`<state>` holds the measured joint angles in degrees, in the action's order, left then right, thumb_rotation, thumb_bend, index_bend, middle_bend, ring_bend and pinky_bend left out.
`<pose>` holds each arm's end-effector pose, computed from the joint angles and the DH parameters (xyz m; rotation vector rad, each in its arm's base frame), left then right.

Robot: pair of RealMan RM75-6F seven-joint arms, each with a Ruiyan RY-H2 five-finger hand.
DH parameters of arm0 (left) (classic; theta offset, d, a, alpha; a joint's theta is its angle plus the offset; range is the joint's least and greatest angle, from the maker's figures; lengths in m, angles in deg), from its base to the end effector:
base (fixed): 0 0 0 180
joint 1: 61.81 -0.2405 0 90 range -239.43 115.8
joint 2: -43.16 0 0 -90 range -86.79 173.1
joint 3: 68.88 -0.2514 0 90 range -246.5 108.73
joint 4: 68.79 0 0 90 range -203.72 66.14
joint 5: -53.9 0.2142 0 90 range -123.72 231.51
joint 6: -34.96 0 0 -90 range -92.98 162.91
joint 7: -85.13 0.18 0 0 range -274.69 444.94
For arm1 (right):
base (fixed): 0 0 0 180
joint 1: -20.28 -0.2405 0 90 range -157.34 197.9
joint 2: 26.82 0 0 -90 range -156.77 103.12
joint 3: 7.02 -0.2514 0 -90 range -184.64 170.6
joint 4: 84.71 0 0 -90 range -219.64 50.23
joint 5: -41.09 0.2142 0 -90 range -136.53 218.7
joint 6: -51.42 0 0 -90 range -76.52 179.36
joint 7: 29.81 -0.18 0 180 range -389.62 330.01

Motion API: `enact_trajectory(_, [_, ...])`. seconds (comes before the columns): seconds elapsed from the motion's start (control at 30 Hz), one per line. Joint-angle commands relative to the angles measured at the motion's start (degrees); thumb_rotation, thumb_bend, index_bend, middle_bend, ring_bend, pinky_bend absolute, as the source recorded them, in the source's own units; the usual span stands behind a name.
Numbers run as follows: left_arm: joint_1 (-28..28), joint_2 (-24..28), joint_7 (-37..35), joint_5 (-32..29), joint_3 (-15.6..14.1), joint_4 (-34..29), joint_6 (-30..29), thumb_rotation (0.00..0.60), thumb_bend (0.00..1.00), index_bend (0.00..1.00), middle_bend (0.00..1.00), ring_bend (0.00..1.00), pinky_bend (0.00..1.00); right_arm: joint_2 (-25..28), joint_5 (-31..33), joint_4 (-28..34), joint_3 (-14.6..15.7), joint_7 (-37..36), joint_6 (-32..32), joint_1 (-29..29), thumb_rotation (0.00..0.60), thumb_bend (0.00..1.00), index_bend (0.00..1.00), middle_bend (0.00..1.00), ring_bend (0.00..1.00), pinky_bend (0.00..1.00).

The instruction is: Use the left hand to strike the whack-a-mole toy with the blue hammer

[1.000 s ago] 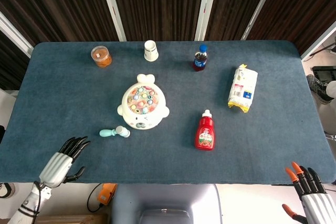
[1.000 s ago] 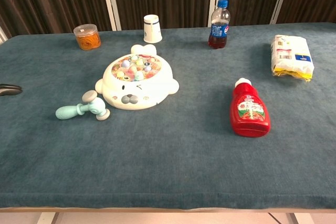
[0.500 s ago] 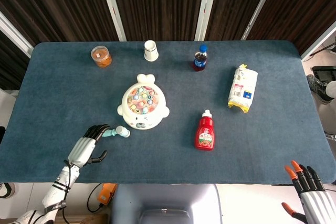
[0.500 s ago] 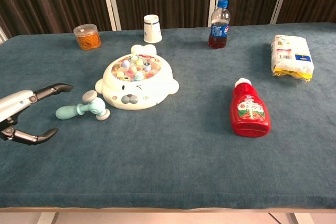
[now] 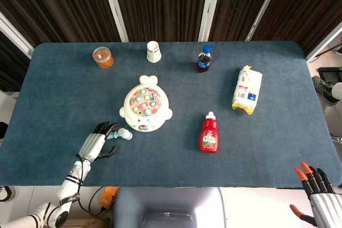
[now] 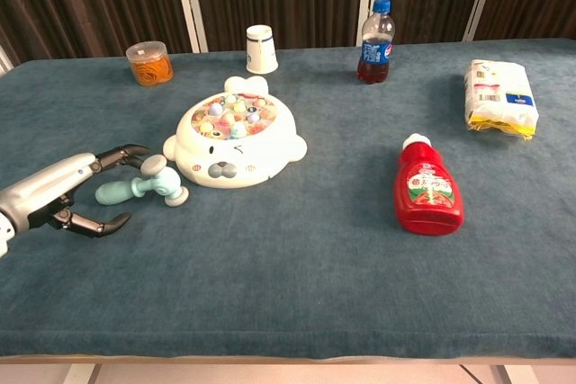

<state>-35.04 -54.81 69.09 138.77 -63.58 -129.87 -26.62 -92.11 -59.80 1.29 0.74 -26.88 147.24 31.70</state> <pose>-0.2504 0.3286 -0.0538 -1.6661 -1.2428 -1.0870 -0.3252 -0.0848 0.1376 1.4970 -0.9083 0.7508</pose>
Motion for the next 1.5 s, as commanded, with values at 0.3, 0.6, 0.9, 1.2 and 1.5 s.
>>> enact_trajectory(0.3, [1.65, -3.44, -0.22, -1.51, 0.61, 4.82, 0.48, 0.600, 0.41, 0.23, 0.20, 0.01, 0.00, 0.26, 0.31, -0.19, -0.06, -0.72, 0.25, 0.10, 0.600, 0.17, 0.00, 0.02, 0.00, 0.00])
enact_trajectory(0.6, [2.23, -5.30, -0.38, -2.25, 1.04, 7.94, -0.24, 0.600, 0.41, 0.34, 0.29, 0.06, 0.00, 0.36, 0.39, -0.19, -0.06, -0.85, 0.27, 0.12, 0.600, 0.17, 0.00, 0.02, 0.00, 0.00])
enact_trajectory(0.9, [2.59, -5.86, -0.14, -2.76, 1.11, 9.01, -0.46, 0.600, 0.42, 0.41, 0.33, 0.09, 0.00, 0.41, 0.53, -0.20, -0.09, -0.81, 0.18, 0.11, 0.600, 0.17, 0.00, 0.02, 0.00, 0.00])
enact_trajectory(1.2, [2.86, -6.06, 0.54, -3.32, 1.07, 8.92, -0.13, 0.600, 0.44, 0.44, 0.35, 0.11, 0.01, 0.49, 0.61, -0.14, -0.11, -0.92, 0.13, 0.09, 0.600, 0.17, 0.00, 0.02, 0.00, 0.00])
enact_trajectory(1.5, [3.05, -5.70, 0.79, -3.50, 0.98, 7.75, -0.20, 0.600, 0.45, 0.44, 0.36, 0.12, 0.01, 0.56, 0.69, -0.17, -0.14, -1.09, 0.24, 0.13, 0.600, 0.17, 0.00, 0.02, 0.00, 0.00])
